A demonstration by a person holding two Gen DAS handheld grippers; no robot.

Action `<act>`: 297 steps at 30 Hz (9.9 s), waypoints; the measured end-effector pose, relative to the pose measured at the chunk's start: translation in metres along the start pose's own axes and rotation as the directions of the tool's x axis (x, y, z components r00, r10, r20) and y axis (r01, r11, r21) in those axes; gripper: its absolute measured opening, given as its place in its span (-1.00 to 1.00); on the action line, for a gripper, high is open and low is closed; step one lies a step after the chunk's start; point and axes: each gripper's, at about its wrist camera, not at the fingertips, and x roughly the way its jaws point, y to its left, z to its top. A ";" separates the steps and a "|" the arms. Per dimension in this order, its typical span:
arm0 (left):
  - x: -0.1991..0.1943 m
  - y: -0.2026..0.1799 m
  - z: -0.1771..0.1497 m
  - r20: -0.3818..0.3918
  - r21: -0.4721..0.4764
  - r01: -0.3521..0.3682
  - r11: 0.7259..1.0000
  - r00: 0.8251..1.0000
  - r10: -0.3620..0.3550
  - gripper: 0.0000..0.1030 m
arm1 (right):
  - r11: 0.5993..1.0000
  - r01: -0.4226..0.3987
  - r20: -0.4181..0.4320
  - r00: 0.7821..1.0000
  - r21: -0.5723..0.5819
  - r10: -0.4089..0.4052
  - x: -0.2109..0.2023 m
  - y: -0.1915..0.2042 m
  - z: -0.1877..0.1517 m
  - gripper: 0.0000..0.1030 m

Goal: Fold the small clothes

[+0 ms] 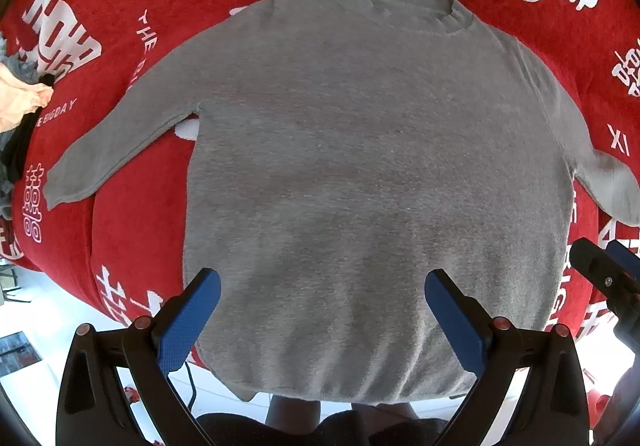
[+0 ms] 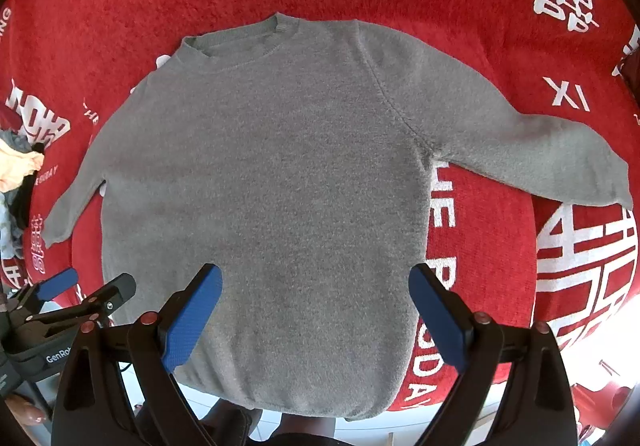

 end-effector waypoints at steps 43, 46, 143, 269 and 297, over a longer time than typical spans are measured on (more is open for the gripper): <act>-0.006 -0.041 0.020 0.040 0.217 0.089 0.972 0.994 -0.100 0.99 | 0.950 -0.165 0.159 0.979 0.264 0.126 -0.019 -0.053 -0.013 0.75; -0.004 -0.072 0.023 0.049 0.235 0.092 0.968 0.993 -0.106 0.99 | 0.905 -0.232 0.206 0.964 0.357 0.166 -0.019 -0.115 -0.010 0.50; 0.075 0.090 0.091 0.184 -0.073 0.127 0.989 0.976 -0.112 0.98 | 0.870 -0.305 0.130 0.952 0.388 0.276 0.067 -0.030 0.022 -0.13; 0.134 0.377 0.022 0.319 -0.634 0.442 0.635 0.897 -0.307 0.79 | 0.930 -0.104 -0.224 0.974 -0.351 0.024 0.145 0.263 -0.034 0.30; 0.139 0.370 0.061 0.458 -0.556 0.457 0.694 0.865 -0.202 -0.85 | 0.930 -0.097 -0.167 0.985 -0.353 0.039 0.136 0.288 -0.025 0.37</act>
